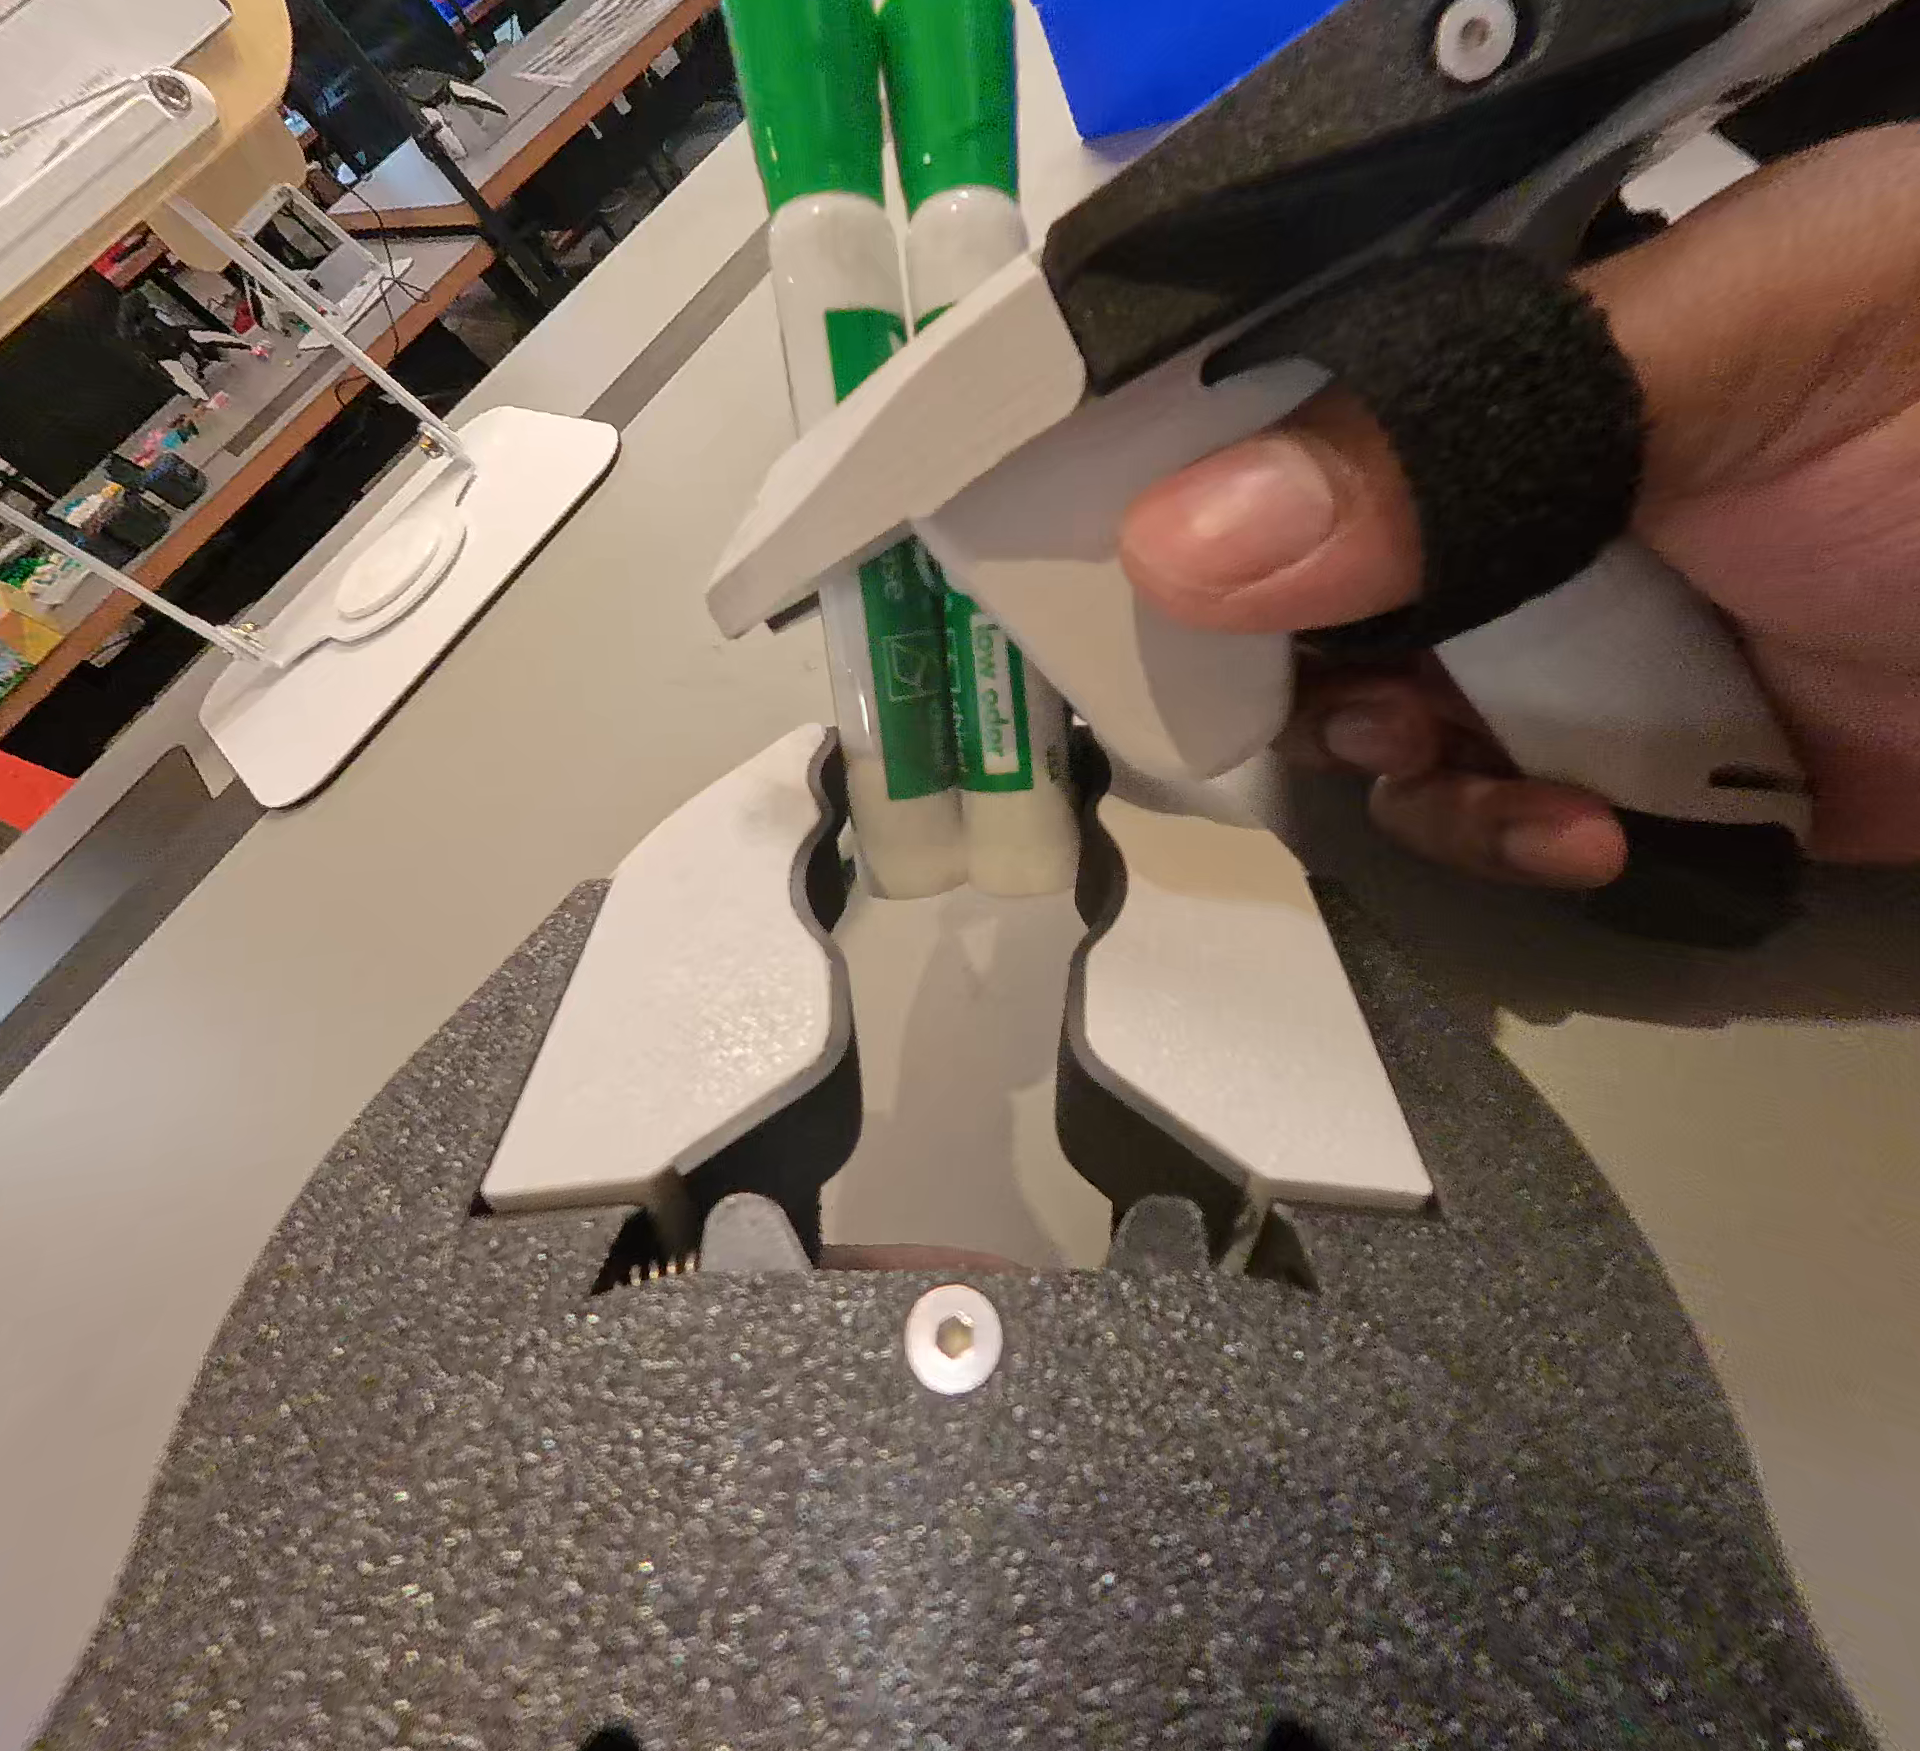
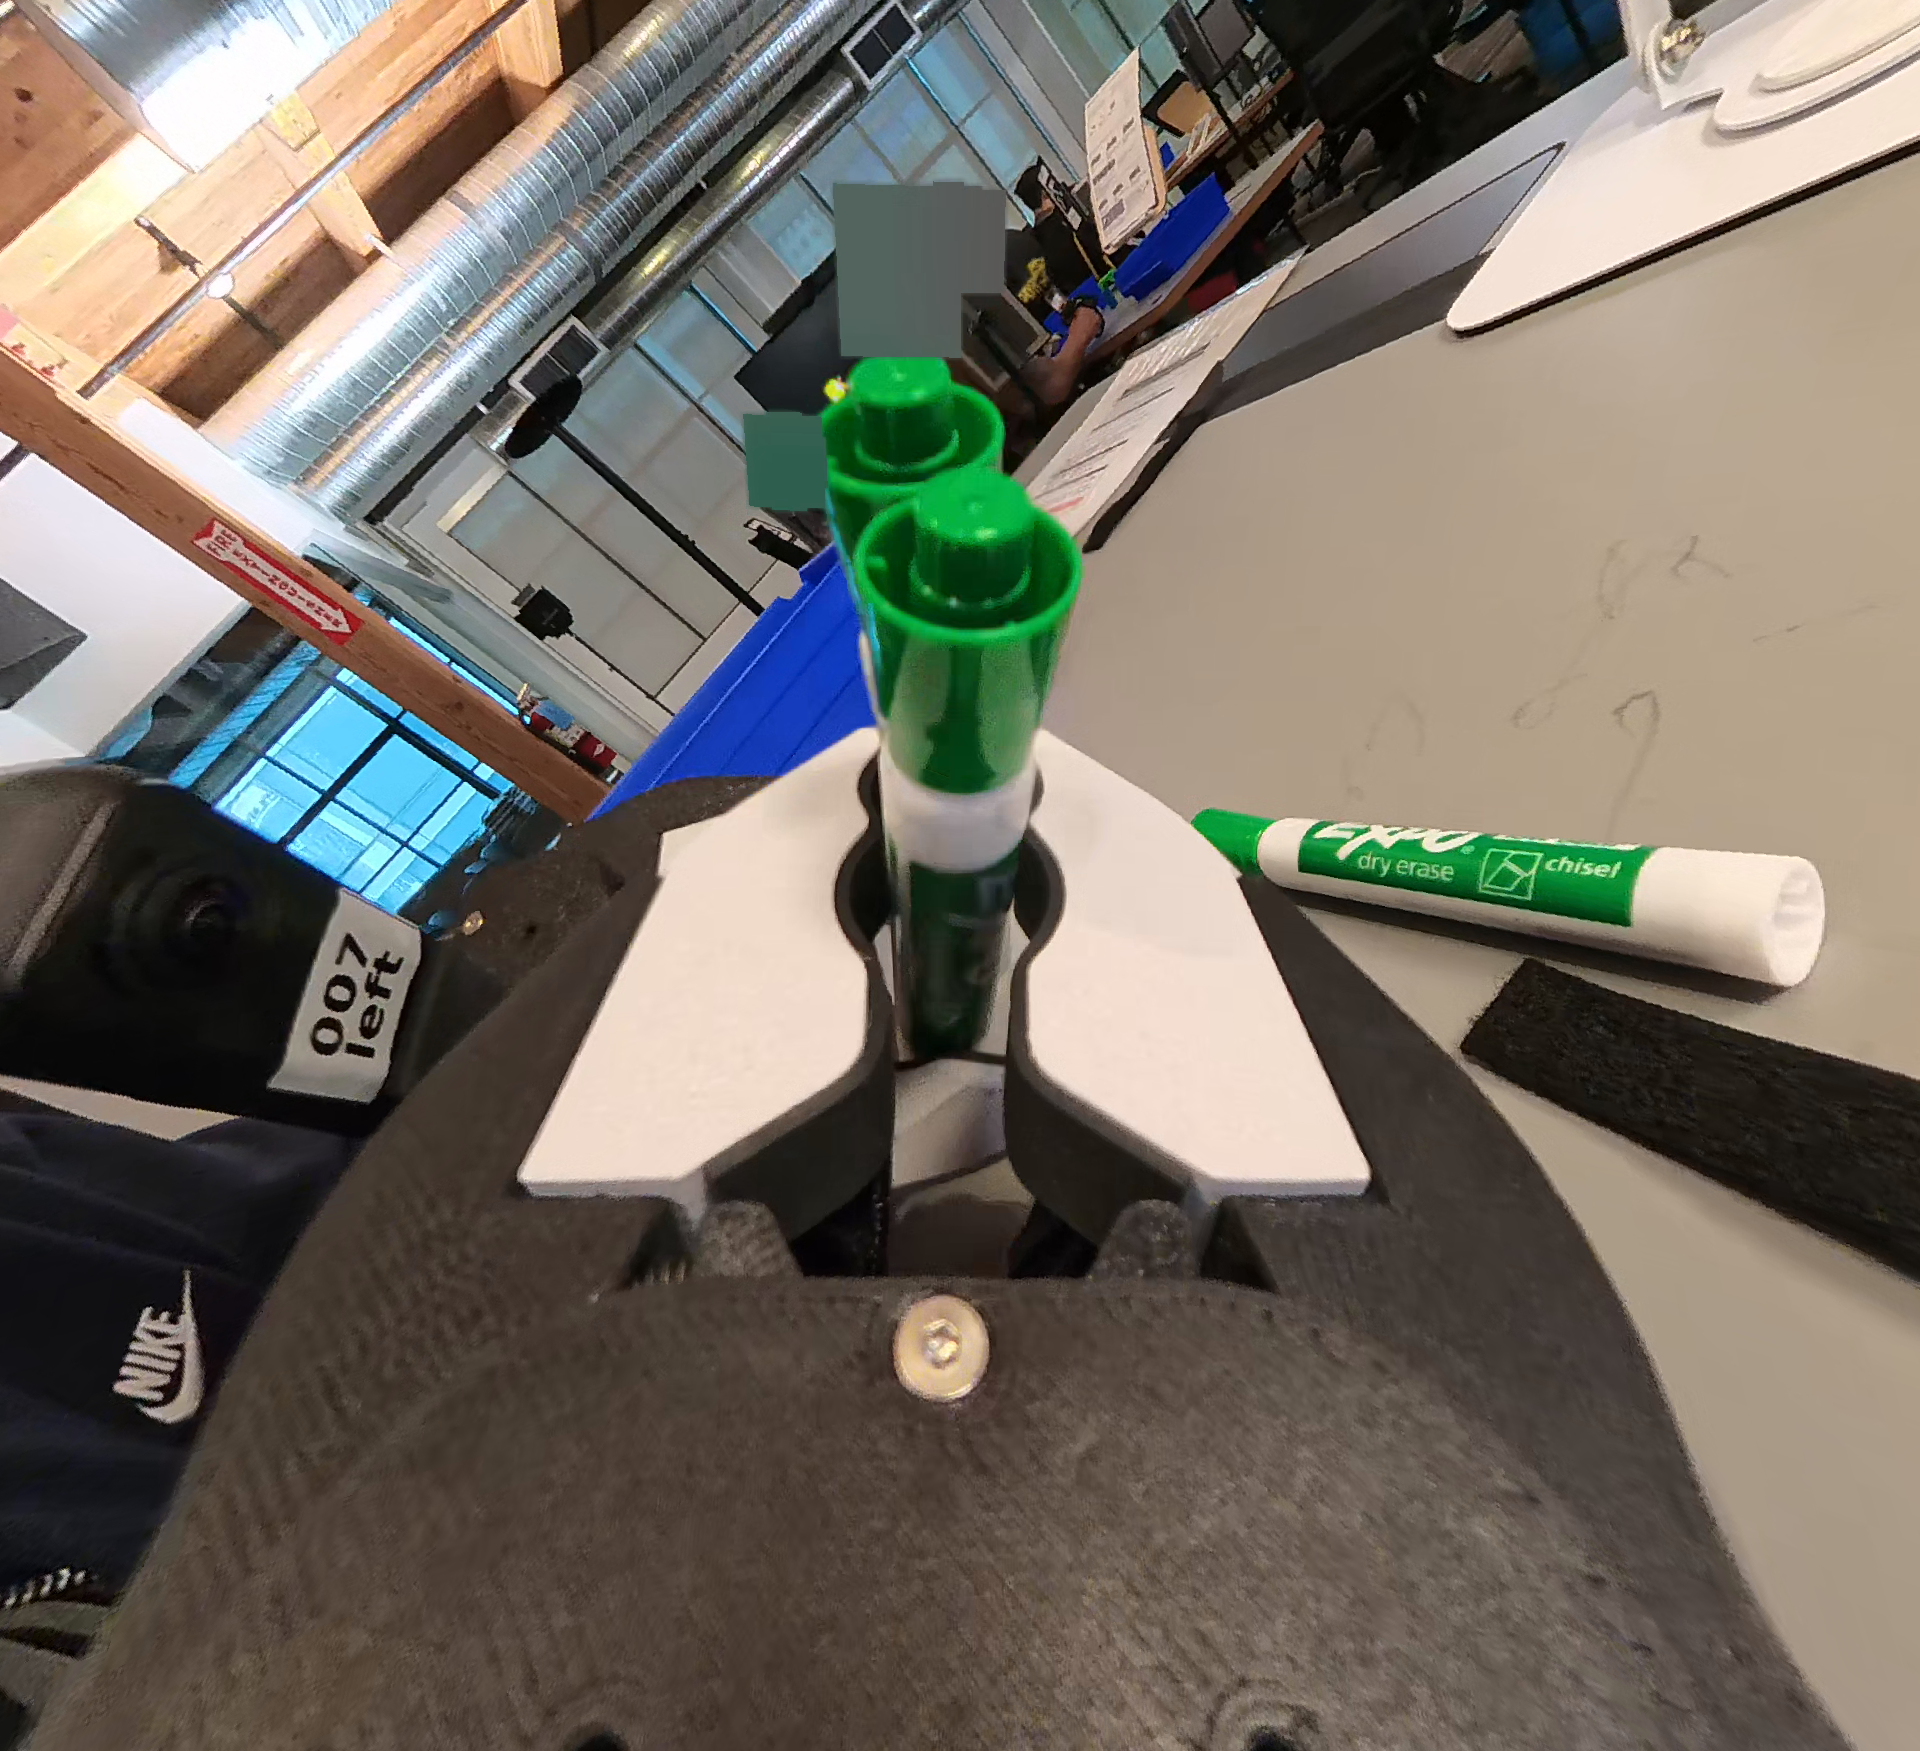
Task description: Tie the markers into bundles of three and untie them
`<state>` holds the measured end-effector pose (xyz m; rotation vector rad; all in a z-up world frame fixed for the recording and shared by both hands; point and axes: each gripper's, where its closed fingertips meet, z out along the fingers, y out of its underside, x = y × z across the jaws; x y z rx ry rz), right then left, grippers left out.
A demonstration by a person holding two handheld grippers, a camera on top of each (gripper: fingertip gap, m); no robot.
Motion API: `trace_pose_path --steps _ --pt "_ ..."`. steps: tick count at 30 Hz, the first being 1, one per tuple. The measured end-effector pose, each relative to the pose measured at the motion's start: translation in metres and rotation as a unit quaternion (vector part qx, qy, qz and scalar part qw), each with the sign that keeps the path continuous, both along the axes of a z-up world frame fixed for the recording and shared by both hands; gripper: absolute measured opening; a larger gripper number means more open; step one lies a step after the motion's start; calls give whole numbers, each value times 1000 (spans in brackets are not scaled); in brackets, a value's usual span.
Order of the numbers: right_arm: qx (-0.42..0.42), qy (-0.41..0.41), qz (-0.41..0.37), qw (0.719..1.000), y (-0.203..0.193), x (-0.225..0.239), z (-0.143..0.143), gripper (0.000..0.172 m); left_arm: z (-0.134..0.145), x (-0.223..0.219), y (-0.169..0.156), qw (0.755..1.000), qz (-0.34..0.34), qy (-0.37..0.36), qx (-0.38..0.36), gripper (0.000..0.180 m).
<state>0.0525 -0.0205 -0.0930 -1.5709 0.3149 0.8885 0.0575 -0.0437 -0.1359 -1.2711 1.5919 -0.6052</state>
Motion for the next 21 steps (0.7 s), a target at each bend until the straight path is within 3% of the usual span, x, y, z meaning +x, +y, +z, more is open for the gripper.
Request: trace_pose_path --steps 13,21 --pt "-31 -65 9 997 1 -3 -6 20 -4 -4 5 1000 -9 15 15 37" --pt "-35 -35 13 999 1 -2 -9 20 -7 -4 4 1000 -14 21 -1 38"
